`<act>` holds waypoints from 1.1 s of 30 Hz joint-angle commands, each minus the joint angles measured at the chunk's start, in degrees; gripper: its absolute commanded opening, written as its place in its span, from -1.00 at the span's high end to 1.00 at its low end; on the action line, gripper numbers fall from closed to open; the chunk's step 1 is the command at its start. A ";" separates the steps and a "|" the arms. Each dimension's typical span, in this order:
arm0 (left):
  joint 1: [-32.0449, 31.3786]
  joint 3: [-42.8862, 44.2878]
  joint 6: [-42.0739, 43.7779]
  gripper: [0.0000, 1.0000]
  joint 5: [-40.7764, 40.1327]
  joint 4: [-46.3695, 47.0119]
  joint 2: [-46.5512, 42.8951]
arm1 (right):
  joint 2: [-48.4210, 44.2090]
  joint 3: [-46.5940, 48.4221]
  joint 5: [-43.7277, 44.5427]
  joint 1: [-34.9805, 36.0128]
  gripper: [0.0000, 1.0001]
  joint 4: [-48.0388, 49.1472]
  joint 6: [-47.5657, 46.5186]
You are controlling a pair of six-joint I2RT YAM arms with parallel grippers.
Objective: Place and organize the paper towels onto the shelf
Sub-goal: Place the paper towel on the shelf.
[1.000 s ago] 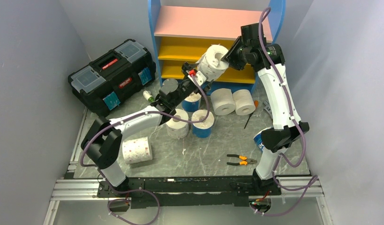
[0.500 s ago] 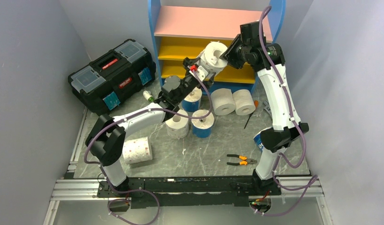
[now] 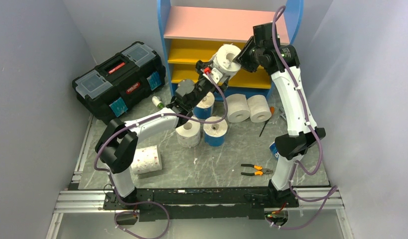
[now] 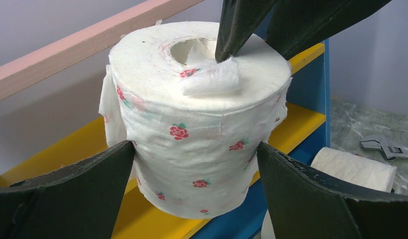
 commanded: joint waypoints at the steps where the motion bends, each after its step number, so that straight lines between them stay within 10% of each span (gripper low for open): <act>1: -0.40 2.95 -1.36 -0.99 0.41 2.90 0.32 | -1.03 1.75 -3.13 0.31 0.70 3.95 -0.25; 33: -0.40 4.82 -3.67 -0.97 -1.52 2.72 2.31 | -0.97 -0.83 -8.14 -0.69 -0.06 7.38 -1.88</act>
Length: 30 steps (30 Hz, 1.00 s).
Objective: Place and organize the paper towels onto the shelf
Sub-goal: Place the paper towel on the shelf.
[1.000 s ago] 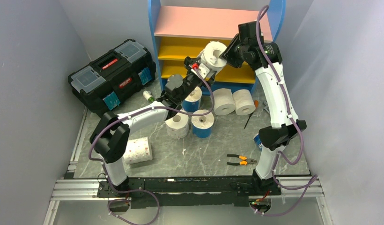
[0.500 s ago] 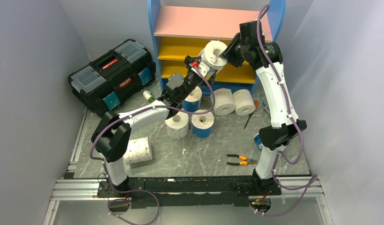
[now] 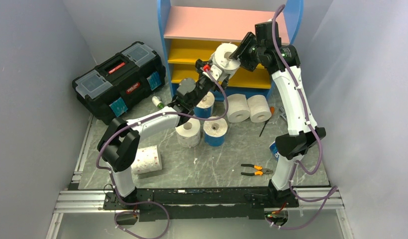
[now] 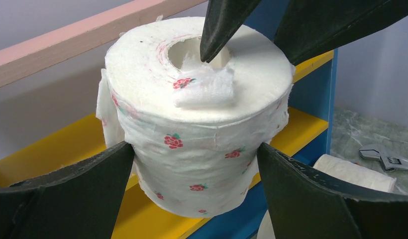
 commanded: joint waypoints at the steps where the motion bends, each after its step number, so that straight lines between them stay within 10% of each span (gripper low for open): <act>1: -0.55 3.18 -0.84 -0.97 0.32 2.74 0.78 | -1.05 0.01 -3.71 0.18 -0.08 3.98 -0.17; 9: -0.44 3.72 -1.62 -0.94 -0.17 2.54 0.58 | -2.96 -2.05 -4.41 -0.08 -0.47 5.65 -0.51; 30: 0.99 2.75 -9.30 -0.93 -3.08 2.98 -0.22 | -5.02 -6.11 -9.50 -1.76 -0.64 11.27 -0.94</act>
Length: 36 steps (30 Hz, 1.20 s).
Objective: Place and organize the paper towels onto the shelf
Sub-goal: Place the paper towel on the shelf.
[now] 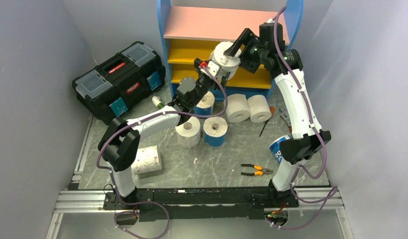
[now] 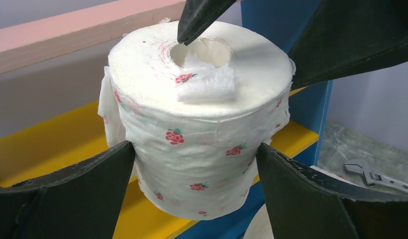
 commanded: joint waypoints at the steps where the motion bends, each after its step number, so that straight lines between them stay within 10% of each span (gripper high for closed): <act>1: 1.11 1.56 -5.45 -0.93 -1.13 3.35 -0.68 | -0.32 2.48 -3.13 -0.23 -0.64 2.80 -0.55; 36: 2.89 9.10 -2.88 -0.92 -0.43 -2.48 2.90 | -14.58 -14.12 -3.09 -2.01 -0.69 10.26 -2.31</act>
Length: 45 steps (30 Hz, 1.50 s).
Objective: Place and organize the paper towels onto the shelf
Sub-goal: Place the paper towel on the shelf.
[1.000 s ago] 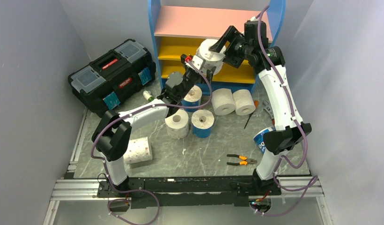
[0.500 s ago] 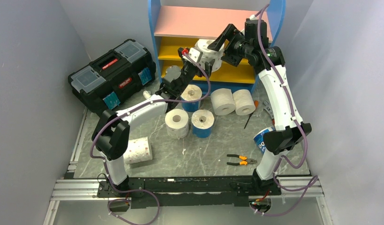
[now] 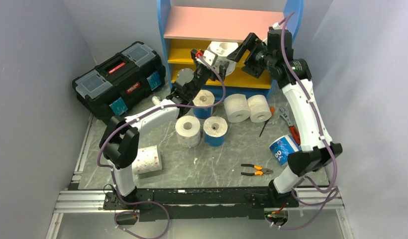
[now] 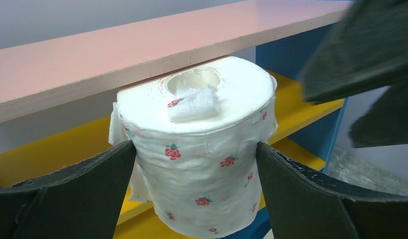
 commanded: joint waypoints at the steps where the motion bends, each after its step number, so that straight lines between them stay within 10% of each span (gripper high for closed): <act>1: 0.24 2.54 2.23 -0.92 -0.53 0.63 1.37 | -8.17 -5.81 0.80 -1.33 -0.69 5.44 -0.90; 22: 0.38 10.36 5.14 -0.92 -2.85 -2.07 6.53 | -39.75 -47.47 4.42 -1.98 -0.68 19.90 -2.69; 45: 1.94 -1.40 -0.91 -0.99 8.52 2.02 -2.51 | -49.40 -53.09 6.94 -2.04 -0.68 14.07 -10.04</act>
